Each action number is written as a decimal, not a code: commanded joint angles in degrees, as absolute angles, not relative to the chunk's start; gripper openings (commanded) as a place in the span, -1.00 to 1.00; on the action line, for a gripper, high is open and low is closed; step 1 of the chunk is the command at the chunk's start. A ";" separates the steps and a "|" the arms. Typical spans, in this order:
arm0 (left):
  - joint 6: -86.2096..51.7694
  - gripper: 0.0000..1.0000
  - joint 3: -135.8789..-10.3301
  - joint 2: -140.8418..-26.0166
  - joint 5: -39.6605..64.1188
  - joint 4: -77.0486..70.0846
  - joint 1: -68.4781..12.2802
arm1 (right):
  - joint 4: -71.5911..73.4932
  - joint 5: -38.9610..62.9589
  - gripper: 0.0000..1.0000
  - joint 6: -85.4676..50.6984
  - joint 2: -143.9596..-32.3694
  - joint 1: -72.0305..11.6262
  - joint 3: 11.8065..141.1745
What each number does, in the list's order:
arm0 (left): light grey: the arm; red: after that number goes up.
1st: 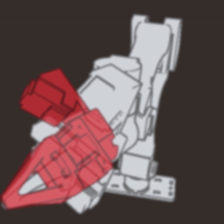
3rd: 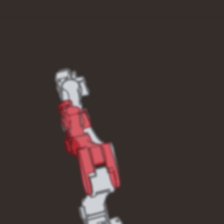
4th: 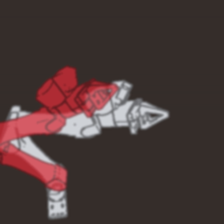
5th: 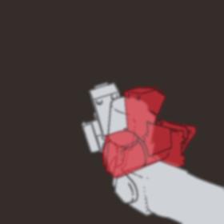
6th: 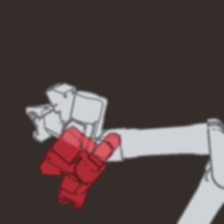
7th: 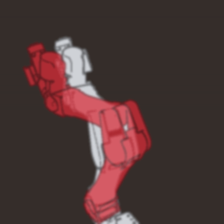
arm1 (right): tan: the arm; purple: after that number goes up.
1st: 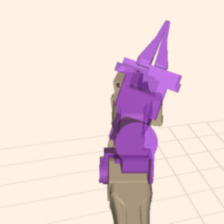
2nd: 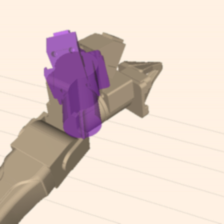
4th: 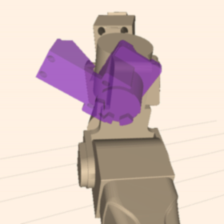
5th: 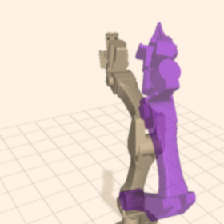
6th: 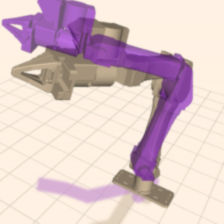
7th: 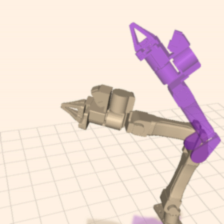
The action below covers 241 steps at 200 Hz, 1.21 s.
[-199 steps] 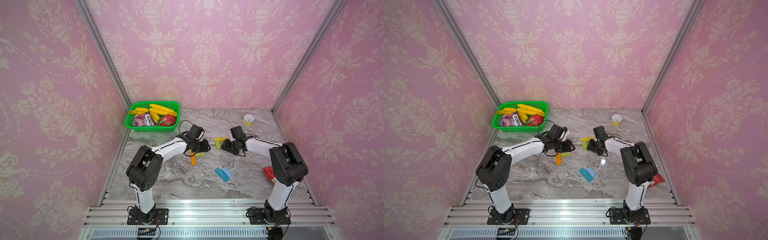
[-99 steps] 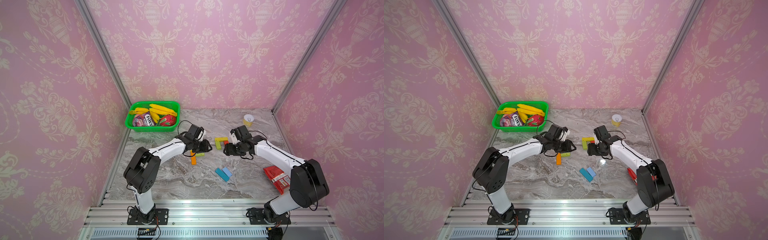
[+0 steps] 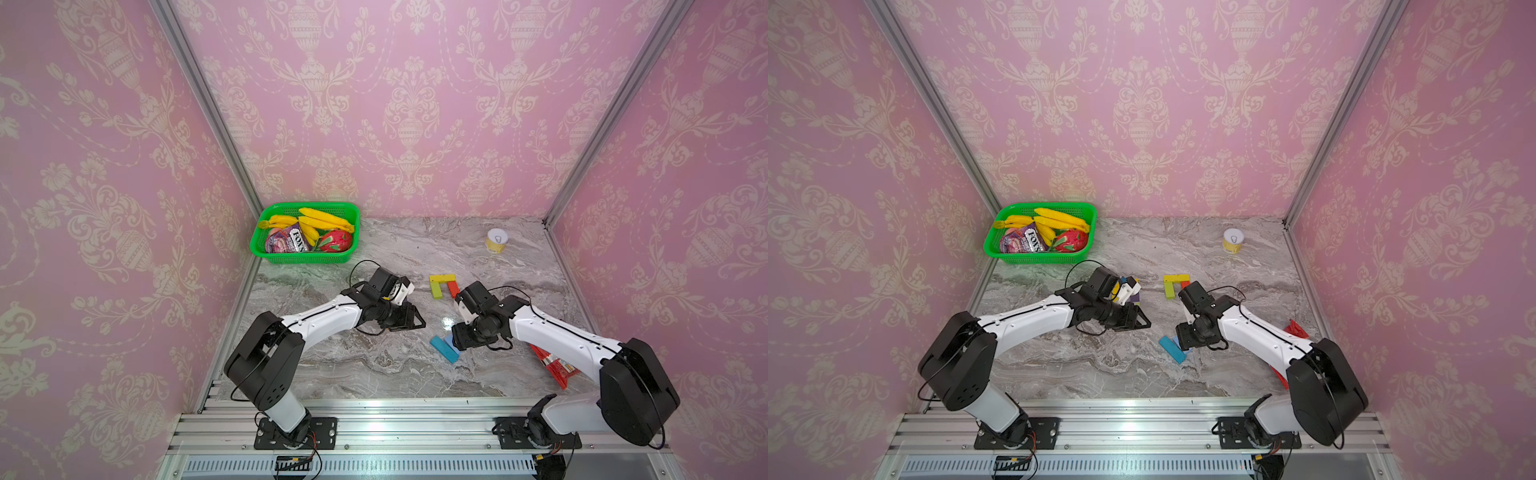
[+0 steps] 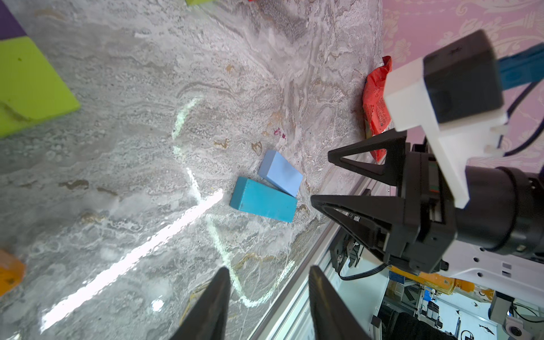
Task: Assemble the letter p with building blocks
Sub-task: Pick up the building block from the center of the board.
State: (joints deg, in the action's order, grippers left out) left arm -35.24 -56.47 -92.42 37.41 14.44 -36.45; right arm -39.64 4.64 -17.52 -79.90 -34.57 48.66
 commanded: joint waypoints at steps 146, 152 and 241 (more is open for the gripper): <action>-31.10 -0.07 -61.11 -92.82 34.12 20.66 -36.50 | -37.71 -6.76 0.23 -20.47 -93.79 -38.65 51.40; -31.03 -0.07 -61.32 -92.98 34.18 20.70 -36.52 | -37.61 -6.61 0.23 -20.52 -94.03 -38.67 51.50; -30.39 -0.07 -61.63 -93.31 33.07 21.16 -36.46 | -36.83 -5.96 -0.07 -21.53 -93.08 -38.56 51.08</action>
State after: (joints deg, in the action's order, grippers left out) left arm -31.99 -60.29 -93.12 34.72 19.62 -36.45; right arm -35.11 -4.84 -20.38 -93.41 -38.61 52.23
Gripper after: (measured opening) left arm 0.466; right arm 0.530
